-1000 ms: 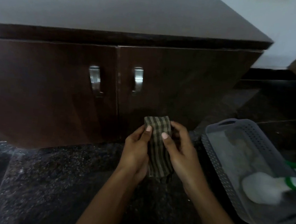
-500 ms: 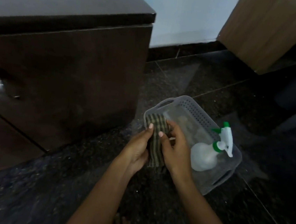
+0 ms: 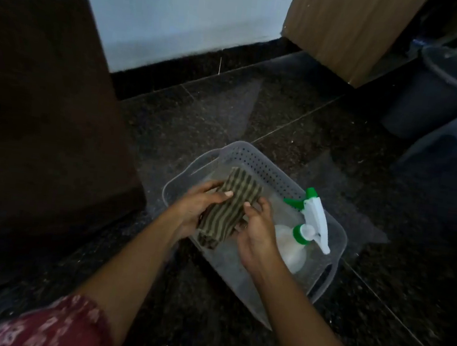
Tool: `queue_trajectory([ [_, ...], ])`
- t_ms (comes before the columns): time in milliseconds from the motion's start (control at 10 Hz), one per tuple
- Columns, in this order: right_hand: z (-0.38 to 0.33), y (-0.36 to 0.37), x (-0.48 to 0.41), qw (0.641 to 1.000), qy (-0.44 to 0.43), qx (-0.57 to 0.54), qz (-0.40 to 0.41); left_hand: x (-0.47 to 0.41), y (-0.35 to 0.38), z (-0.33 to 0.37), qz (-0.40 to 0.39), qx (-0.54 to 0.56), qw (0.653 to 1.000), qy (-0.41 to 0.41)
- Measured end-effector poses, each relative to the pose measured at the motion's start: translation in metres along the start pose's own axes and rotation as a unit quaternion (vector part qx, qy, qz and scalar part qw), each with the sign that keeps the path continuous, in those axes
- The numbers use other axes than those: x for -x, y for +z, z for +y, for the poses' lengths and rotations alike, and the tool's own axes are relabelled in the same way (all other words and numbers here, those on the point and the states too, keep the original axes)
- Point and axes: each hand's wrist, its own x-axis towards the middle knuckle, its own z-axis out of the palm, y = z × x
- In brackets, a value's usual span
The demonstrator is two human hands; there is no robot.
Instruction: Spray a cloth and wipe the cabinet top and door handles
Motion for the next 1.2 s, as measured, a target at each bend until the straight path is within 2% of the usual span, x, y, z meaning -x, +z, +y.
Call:
queue_trajectory([
  [100,0.006,-0.008,-0.020,0.999,0.018,-0.023,0.046,-0.022,0.002,-0.005,0.018,-0.010,0.999,-0.027],
  [200,0.018,-0.009,-0.030,0.990,0.008,-0.022,0.137,-0.041,0.000,-0.012,-0.005,-0.020,0.999,-0.050],
  [300,0.023,-0.015,-0.044,0.984,0.003,0.054,0.171,-0.058,0.003,-0.020,0.005,-0.025,0.999,-0.027],
  [400,0.021,-0.011,-0.050,0.973,-0.005,0.162,0.164,-0.074,0.008,-0.030,0.070,-0.081,0.993,0.052],
  [500,0.020,-0.010,-0.052,0.957,-0.019,0.228,0.177,-0.082,0.010,-0.035,0.077,-0.149,0.980,0.105],
  [600,0.020,-0.012,-0.056,0.938,-0.012,0.302,0.173,-0.086,0.010,-0.046,0.086,-0.257,0.953,0.137],
  [700,0.023,-0.010,-0.056,0.899,0.011,0.411,0.153,-0.085,0.010,-0.050,0.101,-0.325,0.930,0.140],
  [800,0.026,-0.007,-0.046,0.823,-0.064,0.550,0.125,-0.086,0.003,-0.053,0.061,-0.542,0.808,0.223],
  [900,0.030,-0.011,-0.042,0.765,-0.154,0.620,0.082,-0.085,-0.004,-0.054,-0.005,-0.694,0.689,0.208],
  [1000,0.037,-0.017,-0.048,0.677,-0.101,0.728,-0.013,-0.087,-0.011,-0.056,-0.048,-0.778,0.611,0.140],
  [1100,0.036,-0.016,-0.052,0.671,-0.023,0.741,-0.033,-0.088,-0.012,-0.051,-0.070,-0.777,0.615,0.113],
  [1200,0.025,-0.012,-0.046,0.628,-0.026,0.775,-0.069,-0.079,-0.010,-0.037,-0.016,-0.783,0.608,0.129],
])
